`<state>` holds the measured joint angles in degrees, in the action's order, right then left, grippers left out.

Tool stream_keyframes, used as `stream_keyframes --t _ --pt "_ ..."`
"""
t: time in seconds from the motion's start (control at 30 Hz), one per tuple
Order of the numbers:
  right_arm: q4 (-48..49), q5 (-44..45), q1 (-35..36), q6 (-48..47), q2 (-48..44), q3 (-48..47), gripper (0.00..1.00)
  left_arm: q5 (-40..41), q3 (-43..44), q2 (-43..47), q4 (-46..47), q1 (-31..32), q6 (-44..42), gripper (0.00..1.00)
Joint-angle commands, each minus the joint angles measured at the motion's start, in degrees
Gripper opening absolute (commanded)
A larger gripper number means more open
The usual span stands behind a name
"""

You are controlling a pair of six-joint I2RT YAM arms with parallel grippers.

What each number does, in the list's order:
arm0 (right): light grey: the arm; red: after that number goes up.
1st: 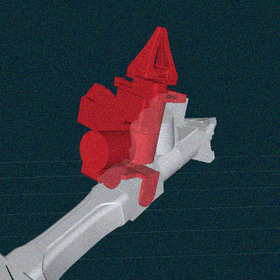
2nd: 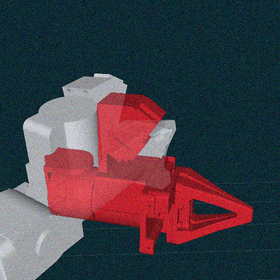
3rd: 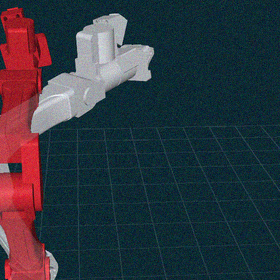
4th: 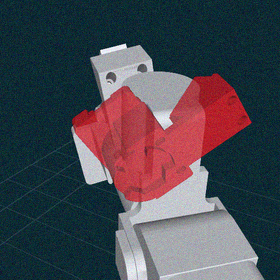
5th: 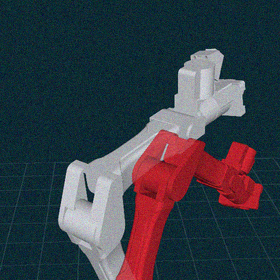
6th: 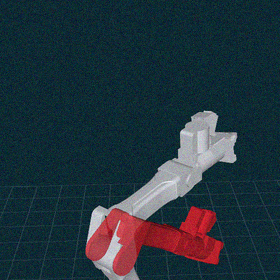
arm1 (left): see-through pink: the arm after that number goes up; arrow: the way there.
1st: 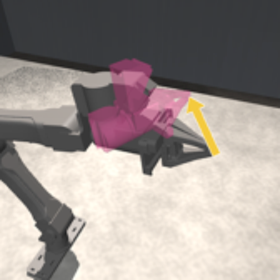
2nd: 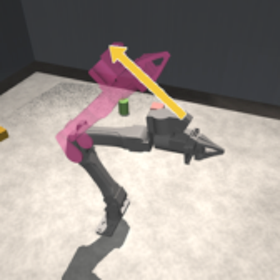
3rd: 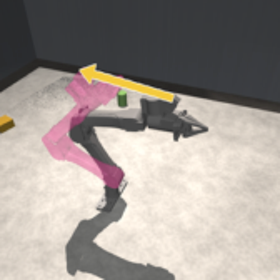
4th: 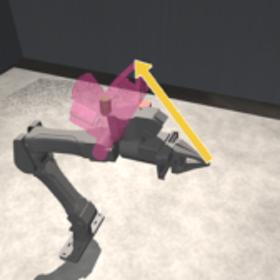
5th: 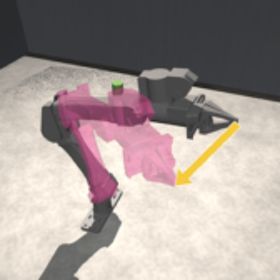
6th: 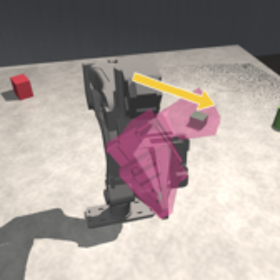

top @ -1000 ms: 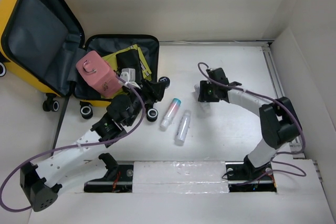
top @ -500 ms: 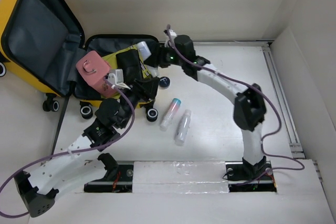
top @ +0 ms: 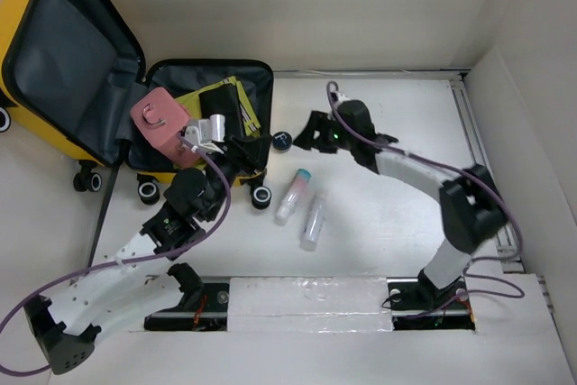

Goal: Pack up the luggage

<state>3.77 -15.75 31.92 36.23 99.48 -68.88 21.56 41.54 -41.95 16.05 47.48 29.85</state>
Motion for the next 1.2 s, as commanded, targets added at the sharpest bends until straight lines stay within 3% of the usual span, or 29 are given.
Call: stream_keyframes --t 0.0,0.13,0.3,0.53,0.67,0.8,1.0,1.1,1.17 --pt "-3.31 12.47 2.79 -5.55 -13.30 11.55 0.69 -0.73 0.91 -0.76 3.45 -0.37 -0.05 0.51" --pt "-18.58 22.76 9.11 -3.38 -21.94 20.53 0.70 -3.27 -0.32 -3.74 5.21 -0.37 -0.05 0.51" --pt "-20.91 25.16 16.40 2.44 -24.42 27.22 0.80 -6.18 -1.80 -6.64 8.20 -0.37 1.09 0.51" --pt "-18.18 25.67 21.25 3.24 -12.13 20.56 0.82 -6.27 -4.09 -6.48 6.72 -0.37 1.62 0.51" --pt "-14.06 27.44 21.25 4.55 -8.69 21.68 0.62 -3.82 -5.86 -3.59 5.05 -0.37 1.62 0.51" --pt "-12.03 27.44 18.36 5.61 -10.43 22.92 0.27 -1.00 -6.47 -0.33 3.46 -0.37 1.62 0.51" --pt "-12.92 24.20 11.26 -2.72 -21.43 18.03 0.24 1.55 -7.17 7.31 4.24 -0.37 1.62 0.54" --pt "-12.38 16.14 7.56 -9.14 -18.02 9.50 0.24 0.07 -7.17 7.94 4.25 -0.37 1.62 0.60" --pt "-12.38 12.16 7.02 -11.17 -11.90 -1.48 0.23 -0.56 -6.65 7.94 2.16 -0.37 1.62 0.61"
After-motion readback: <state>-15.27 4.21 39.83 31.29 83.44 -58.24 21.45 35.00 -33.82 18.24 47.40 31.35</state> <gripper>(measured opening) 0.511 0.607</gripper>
